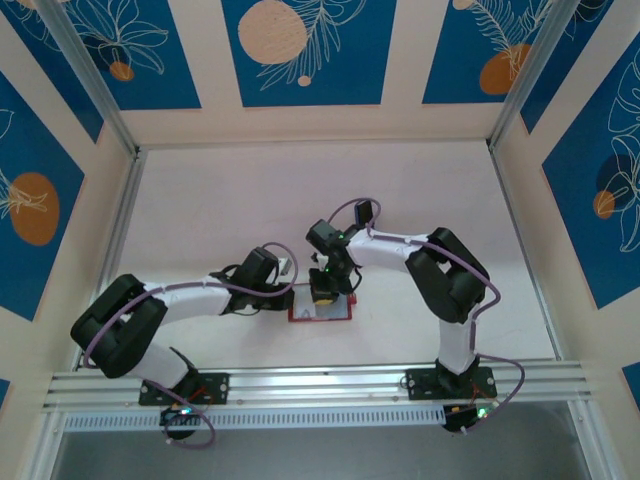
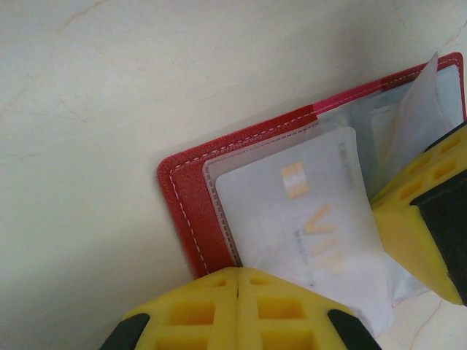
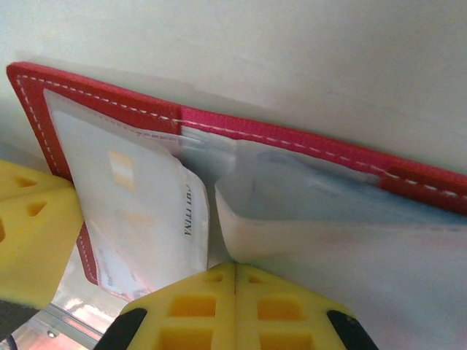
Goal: Put the credit cards into the card holder
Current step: Insert the credit card into the card slot, then flip over the card slot on the card holder.
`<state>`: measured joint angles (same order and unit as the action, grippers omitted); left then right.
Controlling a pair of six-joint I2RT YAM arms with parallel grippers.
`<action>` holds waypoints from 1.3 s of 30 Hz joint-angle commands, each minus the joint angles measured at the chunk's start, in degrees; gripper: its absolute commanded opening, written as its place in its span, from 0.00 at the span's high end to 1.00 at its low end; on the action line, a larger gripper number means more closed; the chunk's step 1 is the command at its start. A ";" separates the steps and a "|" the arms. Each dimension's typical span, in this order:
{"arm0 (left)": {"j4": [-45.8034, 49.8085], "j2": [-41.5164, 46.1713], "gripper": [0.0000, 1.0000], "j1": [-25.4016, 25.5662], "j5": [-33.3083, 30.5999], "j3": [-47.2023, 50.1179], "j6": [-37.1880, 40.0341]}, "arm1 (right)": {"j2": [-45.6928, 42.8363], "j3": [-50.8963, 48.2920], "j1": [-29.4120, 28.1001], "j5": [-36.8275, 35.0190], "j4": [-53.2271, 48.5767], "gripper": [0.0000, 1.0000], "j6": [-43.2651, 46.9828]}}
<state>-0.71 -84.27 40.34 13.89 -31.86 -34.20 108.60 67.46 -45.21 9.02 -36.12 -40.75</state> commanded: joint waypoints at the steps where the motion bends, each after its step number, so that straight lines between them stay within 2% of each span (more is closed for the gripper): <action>1: 1.68 -1.99 0.98 0.14 -1.32 2.50 -0.78 | -1.35 -1.88 -2.51 2.32 6.99 1.00 -4.36; 5: 1.48 -1.73 0.98 0.27 -1.40 2.76 -1.09 | -4.92 -1.95 -1.71 -2.52 4.75 1.00 -3.67; 11: 0.89 -1.60 0.98 0.26 -1.93 3.47 -1.80 | -11.28 1.32 1.25 -6.20 -4.57 1.00 1.24; 15: 0.52 -1.38 0.98 0.26 -1.74 3.91 -1.88 | -15.78 -0.20 2.95 -7.41 -8.58 0.90 1.99; 22: 1.07 -1.24 0.98 0.26 -1.59 3.81 -1.42 | -17.37 -6.02 4.16 -4.28 -9.07 0.74 -0.82; 32: 0.28 -1.55 0.98 0.23 -1.50 4.36 -1.20 | -17.34 -10.96 4.08 -1.30 -6.92 0.66 -4.61; 39: 0.33 -0.84 0.98 0.27 -1.49 4.83 -1.14 | -13.90 -11.21 3.84 0.09 -3.78 0.65 -5.86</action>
<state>-4.12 -83.66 40.36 13.89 -29.87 -35.66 93.43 56.84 -41.01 6.72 -41.25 -45.06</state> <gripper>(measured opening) 0.041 0.352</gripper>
